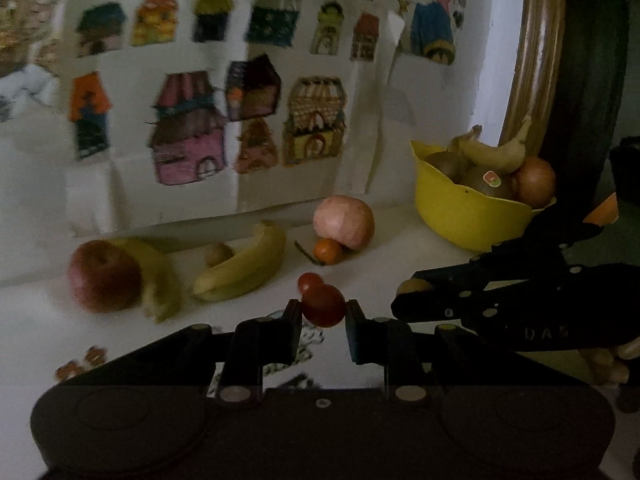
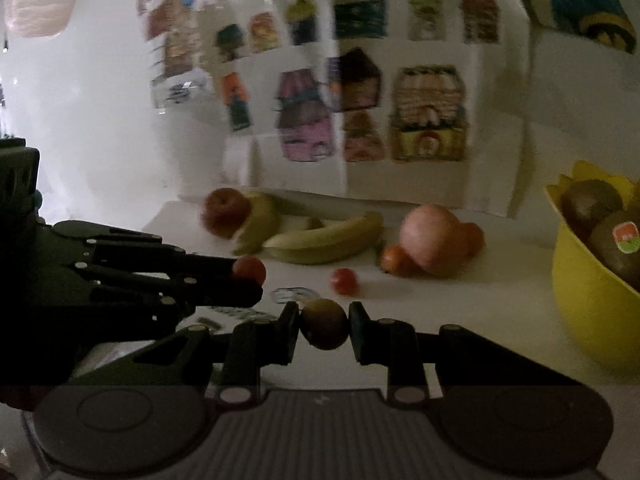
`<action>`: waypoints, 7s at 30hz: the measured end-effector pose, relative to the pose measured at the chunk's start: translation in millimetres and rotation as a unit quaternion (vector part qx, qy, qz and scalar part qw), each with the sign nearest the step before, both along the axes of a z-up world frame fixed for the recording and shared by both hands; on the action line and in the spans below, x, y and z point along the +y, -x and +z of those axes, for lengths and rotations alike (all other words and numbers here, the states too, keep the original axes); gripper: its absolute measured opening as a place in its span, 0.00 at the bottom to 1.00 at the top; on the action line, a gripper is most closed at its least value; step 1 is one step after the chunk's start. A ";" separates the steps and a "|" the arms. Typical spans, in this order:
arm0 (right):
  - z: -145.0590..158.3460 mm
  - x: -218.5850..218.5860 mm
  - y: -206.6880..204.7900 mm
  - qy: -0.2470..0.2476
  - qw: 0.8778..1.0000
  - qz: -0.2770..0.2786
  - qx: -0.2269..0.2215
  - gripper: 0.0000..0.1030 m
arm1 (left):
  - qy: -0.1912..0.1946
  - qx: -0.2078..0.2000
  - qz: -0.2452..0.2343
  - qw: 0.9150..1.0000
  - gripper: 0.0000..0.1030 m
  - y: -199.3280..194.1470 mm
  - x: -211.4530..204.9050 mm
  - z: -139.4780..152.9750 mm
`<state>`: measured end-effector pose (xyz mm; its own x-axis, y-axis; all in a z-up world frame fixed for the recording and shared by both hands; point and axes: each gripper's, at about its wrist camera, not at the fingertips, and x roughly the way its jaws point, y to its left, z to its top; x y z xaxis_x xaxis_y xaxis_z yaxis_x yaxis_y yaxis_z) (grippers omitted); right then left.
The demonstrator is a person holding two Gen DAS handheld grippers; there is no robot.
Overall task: Organize fruits
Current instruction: 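Carry the kiwi and tomato over the tray and open both tools, then move both tools back toward the banana and cherry tomatoes, then grasp the yellow banana with the left tool while the right tool grasps a cherry tomato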
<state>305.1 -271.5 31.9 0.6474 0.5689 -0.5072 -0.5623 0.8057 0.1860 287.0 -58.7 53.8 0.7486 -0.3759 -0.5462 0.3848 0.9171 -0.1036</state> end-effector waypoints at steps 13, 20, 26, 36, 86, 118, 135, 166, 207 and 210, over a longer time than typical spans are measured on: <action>-3.0 59.7 69.4 0.013 0.998 0.064 0.005 0.30 | 0.010 0.001 0.023 1.000 0.24 79.8 51.9 1.6; -10.5 74.6 106.1 0.029 0.996 0.081 0.015 0.30 | 0.012 0.019 0.010 1.000 0.24 117.5 60.0 -9.7; -15.5 78.5 131.2 0.046 0.995 0.091 0.016 0.30 | 0.017 0.038 0.004 0.999 0.24 138.7 59.5 -22.1; -29.2 78.7 149.5 0.065 0.993 0.090 0.031 0.30 | 0.013 0.074 0.001 0.997 0.24 150.4 60.5 -41.1; 31.6 45.4 130.7 0.022 0.995 0.015 -0.100 1.00 | 0.028 -0.079 0.097 0.992 0.99 107.1 86.9 41.3; 4.8 25.3 -15.2 0.027 0.994 -0.068 -0.084 1.00 | -0.007 -0.057 0.057 0.997 0.99 -59.6 42.4 10.4; -26.1 37.3 -45.6 0.063 0.996 -0.047 -0.052 1.00 | -0.023 -0.013 0.042 0.999 0.99 -94.2 27.9 -34.6; -40.2 58.3 -70.7 0.108 0.993 0.011 -0.049 0.57 | -0.059 -0.015 0.014 0.998 0.77 -113.0 16.0 -55.2; -45.0 51.4 -56.2 0.096 0.995 0.029 -0.030 0.26 | -0.077 0.021 -0.005 0.997 0.46 -120.3 -3.7 -55.8; -43.9 52.3 -54.0 0.096 0.994 0.029 -0.029 0.23 | -0.070 0.029 -0.009 0.997 0.44 -116.7 -2.5 -53.5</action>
